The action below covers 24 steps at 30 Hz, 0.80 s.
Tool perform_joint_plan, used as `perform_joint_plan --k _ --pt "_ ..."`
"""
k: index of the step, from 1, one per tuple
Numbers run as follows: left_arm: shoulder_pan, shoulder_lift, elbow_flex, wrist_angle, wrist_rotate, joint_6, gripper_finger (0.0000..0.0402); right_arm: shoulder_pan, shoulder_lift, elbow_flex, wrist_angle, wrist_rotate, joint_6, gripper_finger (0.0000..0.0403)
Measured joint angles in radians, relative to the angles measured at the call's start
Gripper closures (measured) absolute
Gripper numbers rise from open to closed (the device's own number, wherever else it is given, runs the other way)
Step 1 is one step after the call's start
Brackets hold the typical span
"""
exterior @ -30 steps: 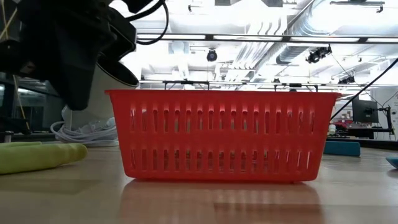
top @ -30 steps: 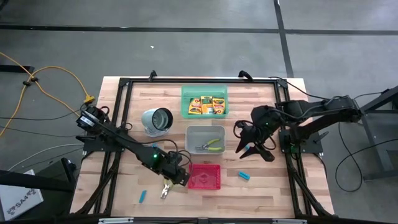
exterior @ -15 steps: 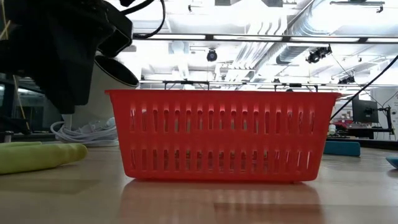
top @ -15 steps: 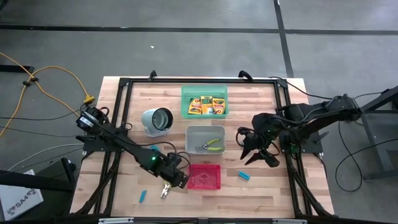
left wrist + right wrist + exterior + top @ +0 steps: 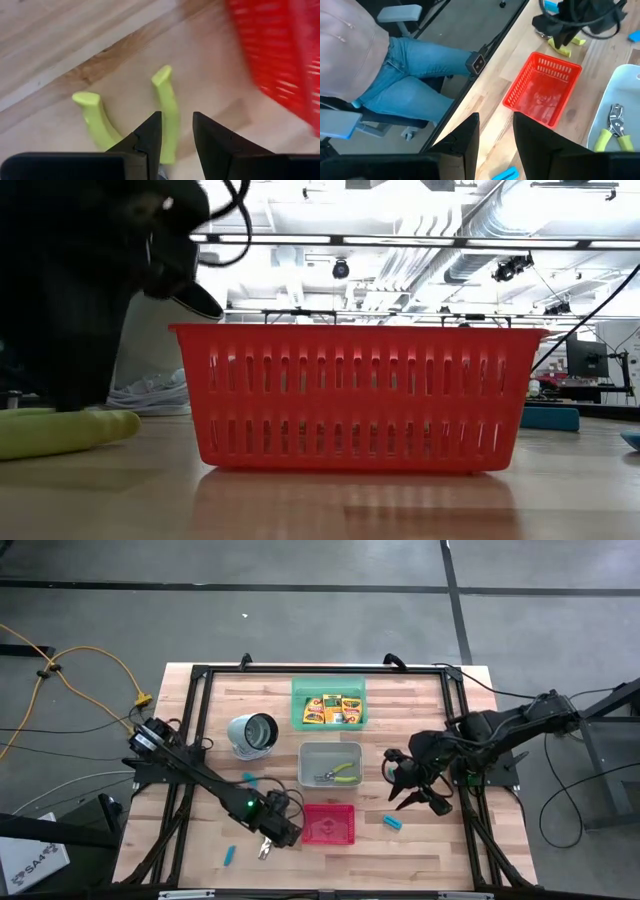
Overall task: Pick & Place School Supplies
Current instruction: Put the green hole puncher into the gray bin
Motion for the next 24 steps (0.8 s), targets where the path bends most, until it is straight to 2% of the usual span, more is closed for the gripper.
perform_joint_plan --k 8,19,24 --pt "0.0 0.083 0.004 0.008 0.014 0.01 0.0295 0.007 0.0 0.0 0.0 0.01 0.005 0.0292" --pt "0.0 0.097 0.003 0.013 0.03 0.011 0.0295 0.006 0.0 0.0 0.001 0.025 0.025 0.0292" --pt "0.0 0.098 0.002 0.017 0.031 0.011 0.0308 0.006 0.0 0.0 0.001 0.034 0.025 0.0292"
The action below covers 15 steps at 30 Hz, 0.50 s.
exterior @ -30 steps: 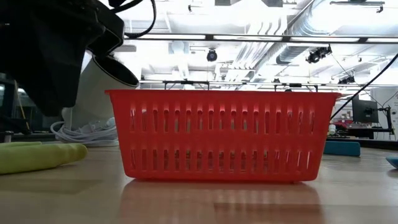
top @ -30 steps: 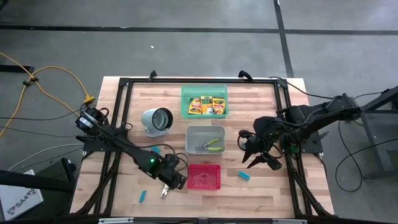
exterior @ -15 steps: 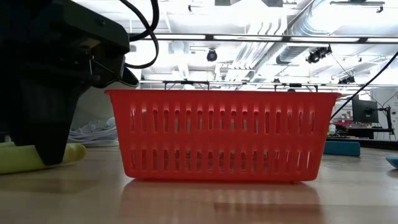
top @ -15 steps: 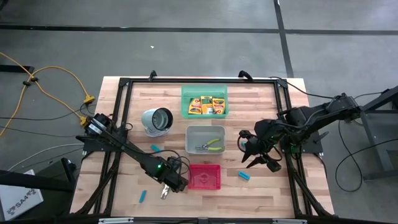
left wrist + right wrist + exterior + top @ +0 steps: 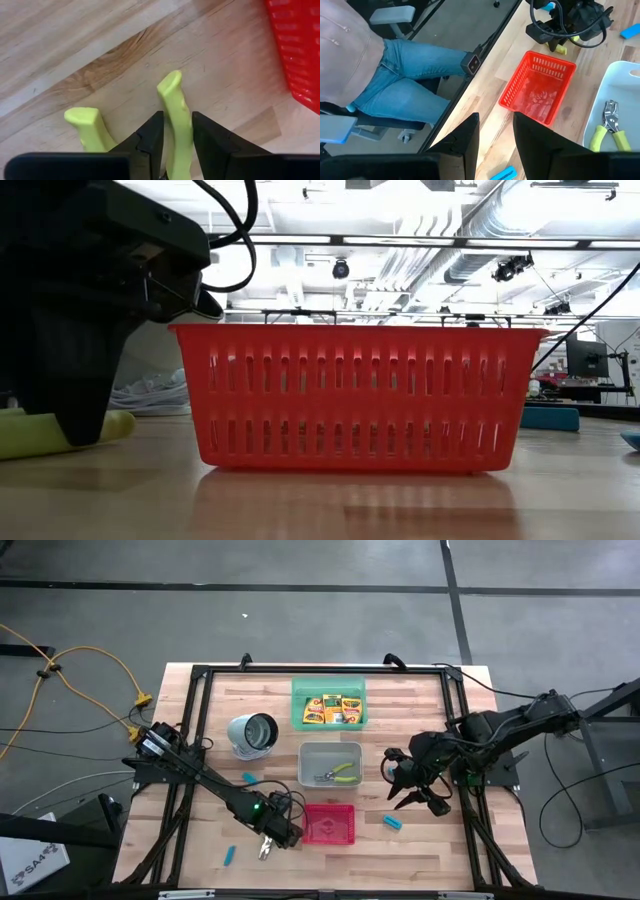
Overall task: Pick & Place School Supplies
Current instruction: Put the green hole puncher into the gray bin
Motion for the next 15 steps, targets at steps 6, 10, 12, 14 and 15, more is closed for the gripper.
perform_joint_plan --k 6,10,12,14,15 --pt "0.0 0.001 -0.001 0.003 0.002 0.0 0.0334 0.0 0.0 0.0 0.0 0.0 0.0 0.0292" --pt "0.001 0.002 -0.002 0.009 0.012 -0.001 0.0349 0.0 0.0 0.0 0.0 0.0 0.0 0.0292" --pt "0.001 0.002 -0.002 0.011 0.013 -0.001 0.0353 0.0 0.0 0.0 0.0 0.0 0.0 0.0292" --pt "0.001 0.001 -0.002 0.013 0.013 0.0 0.0355 0.0 0.0 0.0 0.0 0.0 0.0 0.0292" --pt "0.001 -0.001 -0.002 0.013 0.013 0.0 0.0355 0.0 0.0 0.0 0.0 0.0 0.0 0.0292"
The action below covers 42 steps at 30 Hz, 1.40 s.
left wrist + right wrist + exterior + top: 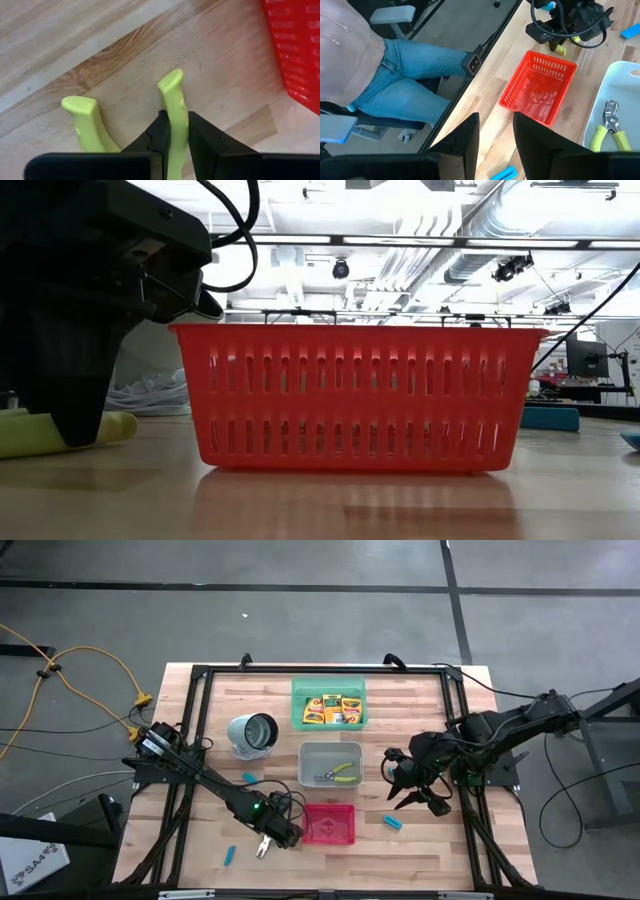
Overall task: Pick & Place School Supplies
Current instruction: Put the green hole puncher into the gray bin
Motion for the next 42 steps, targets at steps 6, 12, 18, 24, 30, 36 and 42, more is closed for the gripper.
perform_joint_plan --k 6,12,18,24,30,36,42 --pt "-0.001 -0.036 -0.004 0.008 -0.037 0.015 0.0359 0.0 0.0 0.0 0.0 0.0 0.0 0.0292" --pt "-0.005 -0.088 -0.003 0.038 -0.084 0.085 0.0364 0.0 0.0 0.0 -0.007 0.0 0.0 0.0292" --pt "-0.006 -0.138 -0.002 0.023 -0.078 0.144 0.0365 0.0 0.0 0.0 -0.033 0.0 0.0 0.0292" --pt "-0.004 -0.21 -0.002 -0.007 -0.078 0.229 0.0366 0.0 0.0 0.0 -0.04 0.0 0.0 0.0292" --pt "0.048 -0.284 -0.001 -0.025 -0.08 0.372 0.0366 0.0 0.0 0.0 -0.046 0.0 0.022 0.0292" --pt "0.142 -0.337 0.001 -0.023 -0.081 0.564 0.0366 0.0 0.0 0.0 -0.059 0.0 0.056 0.0292" --pt "0.24 -0.352 0.032 -0.024 -0.081 0.8 0.0367 0.0 0.0 0.0 -0.075 0.0 0.107 0.0292"
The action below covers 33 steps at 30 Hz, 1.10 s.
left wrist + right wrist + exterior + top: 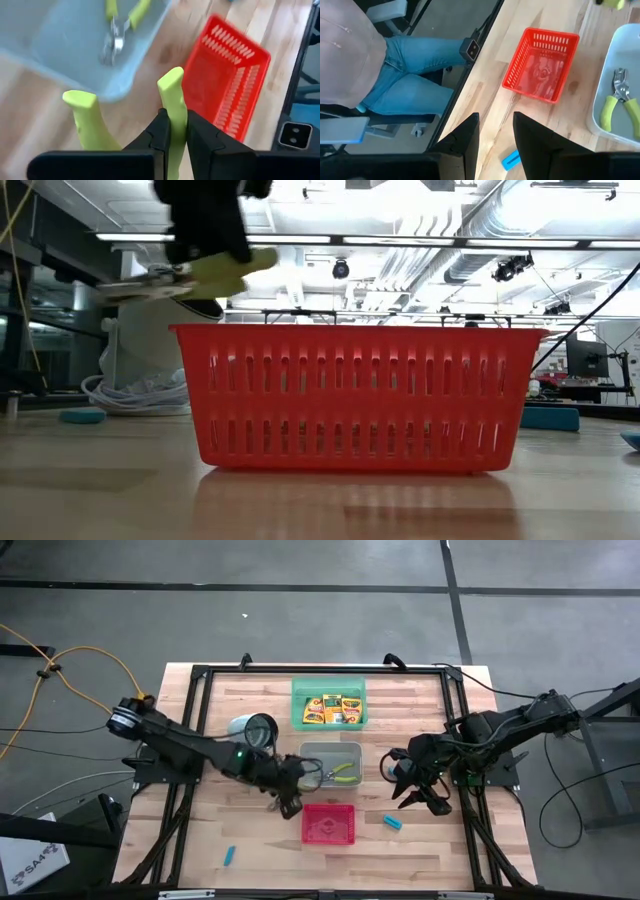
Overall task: Pick & Place School Supplies
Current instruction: Put the green hole puncher into the gray bin
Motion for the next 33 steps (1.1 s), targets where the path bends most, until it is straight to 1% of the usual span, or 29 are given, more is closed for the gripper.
perform_joint_plan --k 6,10,13,17,23,28,33 --pt "0.115 -0.001 0.03 0.014 -0.023 0.189 0.0367 0.0 0.0 0.0 -0.001 0.0 0.048 0.0292" --pt "0.175 -0.001 0.036 0.07 -0.021 0.319 0.0367 0.0 0.0 0.0 -0.001 0.0 0.052 0.0292" --pt "0.213 -0.001 0.036 0.138 0.007 0.412 0.0367 0.0 0.0 0.0 -0.001 0.0 0.052 0.0292" --pt "0.247 0.003 0.036 0.212 0.02 0.504 0.0367 0.0 0.0 0.0 -0.001 0.0 0.052 0.0292" --pt "0.283 0.062 0.036 0.29 0.099 0.585 0.0367 0.0 0.0 0.0 -0.002 0.0 0.052 0.0292" --pt "0.286 0.115 0.036 0.313 0.102 0.639 0.0367 0.0 0.0 0.0 -0.003 0.0 0.051 0.0292" --pt "0.279 0.149 0.036 0.334 0.078 0.669 0.0367 0.0 0.0 0.0 -0.005 0.0 0.051 0.0292"
